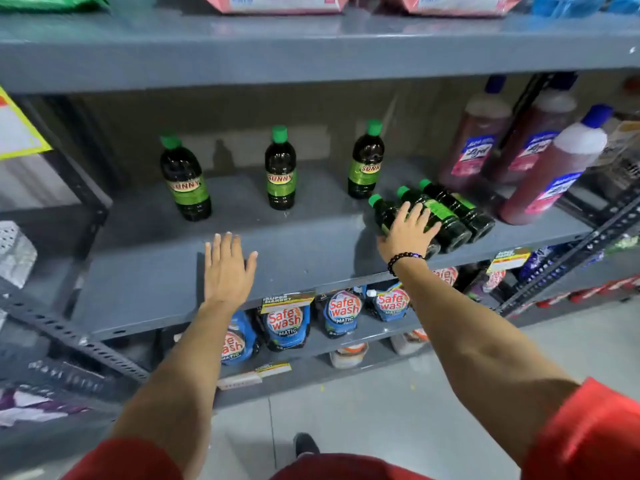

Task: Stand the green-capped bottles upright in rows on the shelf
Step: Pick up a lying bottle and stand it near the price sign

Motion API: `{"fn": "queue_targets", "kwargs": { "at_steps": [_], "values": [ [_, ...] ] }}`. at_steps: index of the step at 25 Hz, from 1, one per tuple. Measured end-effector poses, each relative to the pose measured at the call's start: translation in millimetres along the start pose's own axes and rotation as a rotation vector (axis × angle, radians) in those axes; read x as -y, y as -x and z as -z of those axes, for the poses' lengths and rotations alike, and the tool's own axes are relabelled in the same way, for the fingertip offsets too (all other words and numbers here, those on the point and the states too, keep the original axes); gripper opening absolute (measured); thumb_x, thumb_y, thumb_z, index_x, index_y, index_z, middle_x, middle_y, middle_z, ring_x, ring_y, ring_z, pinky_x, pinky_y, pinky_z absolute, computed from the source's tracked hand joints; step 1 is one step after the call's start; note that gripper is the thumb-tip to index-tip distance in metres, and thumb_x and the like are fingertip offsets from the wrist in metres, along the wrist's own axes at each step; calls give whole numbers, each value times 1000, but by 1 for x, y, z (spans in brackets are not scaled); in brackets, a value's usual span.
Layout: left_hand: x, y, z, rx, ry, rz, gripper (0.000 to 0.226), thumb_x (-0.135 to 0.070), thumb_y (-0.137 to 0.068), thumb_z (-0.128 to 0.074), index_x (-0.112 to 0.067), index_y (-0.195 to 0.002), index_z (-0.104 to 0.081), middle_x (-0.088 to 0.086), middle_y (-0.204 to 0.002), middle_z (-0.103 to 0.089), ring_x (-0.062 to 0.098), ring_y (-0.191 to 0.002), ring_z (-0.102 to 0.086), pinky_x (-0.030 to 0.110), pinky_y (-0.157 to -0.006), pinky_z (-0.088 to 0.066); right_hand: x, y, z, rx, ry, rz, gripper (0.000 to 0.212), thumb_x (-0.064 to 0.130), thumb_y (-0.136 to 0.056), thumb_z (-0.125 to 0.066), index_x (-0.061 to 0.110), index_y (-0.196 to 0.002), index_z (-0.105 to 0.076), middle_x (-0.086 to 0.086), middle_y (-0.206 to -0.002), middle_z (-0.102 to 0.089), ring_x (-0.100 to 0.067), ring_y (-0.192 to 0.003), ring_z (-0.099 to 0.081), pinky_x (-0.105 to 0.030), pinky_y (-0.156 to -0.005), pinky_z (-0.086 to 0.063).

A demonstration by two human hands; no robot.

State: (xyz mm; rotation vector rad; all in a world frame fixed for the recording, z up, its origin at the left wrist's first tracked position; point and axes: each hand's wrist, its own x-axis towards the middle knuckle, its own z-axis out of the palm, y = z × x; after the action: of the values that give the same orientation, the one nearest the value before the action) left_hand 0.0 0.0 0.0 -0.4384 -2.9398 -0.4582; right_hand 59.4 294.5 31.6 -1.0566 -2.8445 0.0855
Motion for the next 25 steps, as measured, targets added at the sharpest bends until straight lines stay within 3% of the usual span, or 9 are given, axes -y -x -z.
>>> {"fn": "queue_targets", "kwargs": {
  "at_steps": [10, 13, 15, 17, 20, 25],
  "values": [
    [-1, -4, -17, 64, 80, 74, 47, -29, -96, -43, 3, -131, -40, 23, -142, -41, 37, -137, -29, 47, -118, -20, 0, -11, -15, -1, 94, -70, 65, 13, -90, -49, 3, -144, -15, -24, -146, -31, -38, -134, -30, -56, -108, -27],
    [-2, -4, -16, 69, 85, 75, 47, -29, -96, -44, 2, -130, -40, 23, -142, -42, 37, -137, -30, 46, -117, -22, 4, -16, -8, -29, 94, -90, 78, 18, -80, -63, -3, -141, -20, -24, -136, -39, -37, -125, -38, -51, -103, -31],
    [1, -4, -13, 65, 91, 71, 48, -30, -96, -44, 2, -131, -40, 22, -142, -42, 36, -137, -30, 46, -118, -21, 8, -18, -1, -3, 41, -148, 79, 23, -71, -72, -6, -133, -32, -22, -130, -41, -37, -120, -39, -48, -102, -33],
    [8, -4, -8, 48, 90, 82, 48, -30, -96, -44, 2, -131, -39, 22, -141, -42, 35, -137, -30, 45, -118, -21, 14, -15, 3, 12, -36, -189, 67, 26, -66, -75, -3, -119, -46, -20, -124, -43, -37, -118, -40, -48, -101, -35],
    [24, -3, 1, 17, 82, 107, 47, -30, -96, -44, 2, -130, -39, 22, -141, -43, 35, -137, -30, 45, -118, -20, 32, -2, 3, -34, -177, -154, 69, 31, -62, -80, 1, -113, -44, -20, -123, -44, -39, -115, -44, -51, -95, -39],
    [63, 1, 13, -27, 55, 169, 45, -28, -95, -45, 2, -129, -41, 22, -139, -44, 35, -136, -31, 46, -117, -21, 97, 25, 1, -103, -869, -38, 65, 26, -61, -79, 10, -108, -38, -14, -108, -60, -34, -98, -61, -37, -80, -46]
  ]
}}
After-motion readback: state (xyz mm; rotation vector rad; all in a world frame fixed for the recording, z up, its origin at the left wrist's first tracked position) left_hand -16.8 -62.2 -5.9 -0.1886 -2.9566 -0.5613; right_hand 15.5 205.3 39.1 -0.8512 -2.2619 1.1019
